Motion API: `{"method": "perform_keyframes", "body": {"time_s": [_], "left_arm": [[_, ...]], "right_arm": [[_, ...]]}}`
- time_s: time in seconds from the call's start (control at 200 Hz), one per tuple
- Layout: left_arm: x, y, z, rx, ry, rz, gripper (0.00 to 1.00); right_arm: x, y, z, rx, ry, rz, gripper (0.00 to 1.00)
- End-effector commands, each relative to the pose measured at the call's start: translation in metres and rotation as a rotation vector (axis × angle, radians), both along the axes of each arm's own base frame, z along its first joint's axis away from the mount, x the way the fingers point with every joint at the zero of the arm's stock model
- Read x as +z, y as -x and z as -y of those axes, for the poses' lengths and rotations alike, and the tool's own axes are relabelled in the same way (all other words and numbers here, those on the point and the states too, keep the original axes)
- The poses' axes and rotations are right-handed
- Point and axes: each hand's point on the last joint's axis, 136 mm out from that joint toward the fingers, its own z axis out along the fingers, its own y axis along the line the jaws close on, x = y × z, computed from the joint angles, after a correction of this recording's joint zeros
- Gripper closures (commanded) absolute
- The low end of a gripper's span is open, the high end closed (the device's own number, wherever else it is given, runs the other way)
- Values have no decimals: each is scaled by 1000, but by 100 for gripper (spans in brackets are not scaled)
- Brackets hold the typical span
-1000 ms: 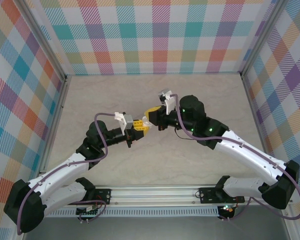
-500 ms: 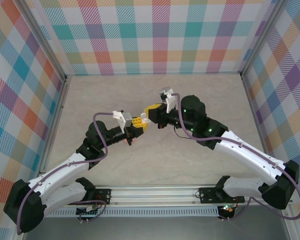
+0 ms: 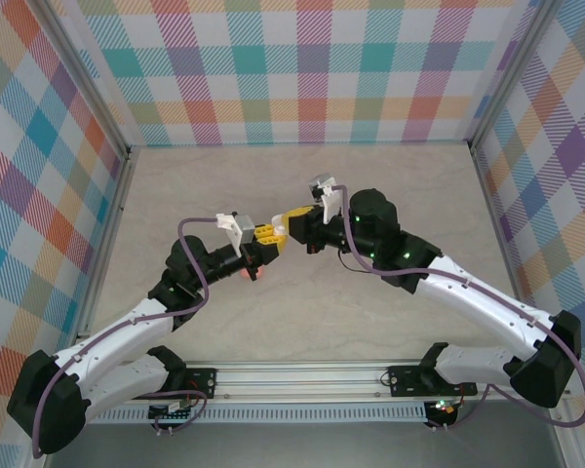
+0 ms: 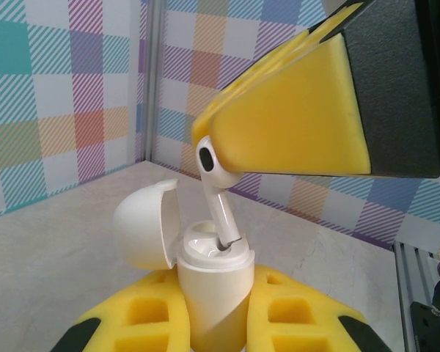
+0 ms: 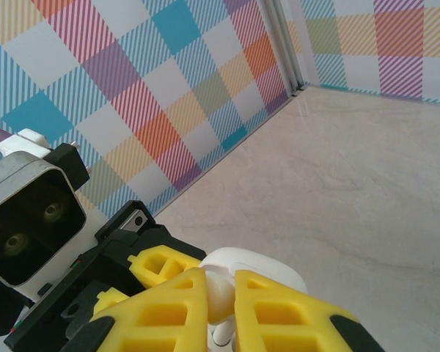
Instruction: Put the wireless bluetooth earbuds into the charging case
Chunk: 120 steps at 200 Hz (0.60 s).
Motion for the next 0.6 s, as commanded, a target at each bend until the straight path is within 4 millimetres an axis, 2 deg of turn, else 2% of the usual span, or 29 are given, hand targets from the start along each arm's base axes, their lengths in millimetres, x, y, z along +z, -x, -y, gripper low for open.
{"method": "perform_keyframes", "body": {"time_s": [0.0, 0.13, 0.445, 0.595], "left_arm": [[36, 8, -1, -11, 74, 76, 100], [36, 8, 0, -12, 75, 75, 100], [40, 5, -2, 8, 83, 76, 100], [41, 4, -3, 15, 84, 76, 100]], "right_arm": [[2, -1, -6, 5, -8, 27, 87], [1, 0, -8, 2, 15, 53, 87], [-17, 4, -17, -7, 102, 77, 87], [-14, 5, -14, -26, 67, 73, 87]]}}
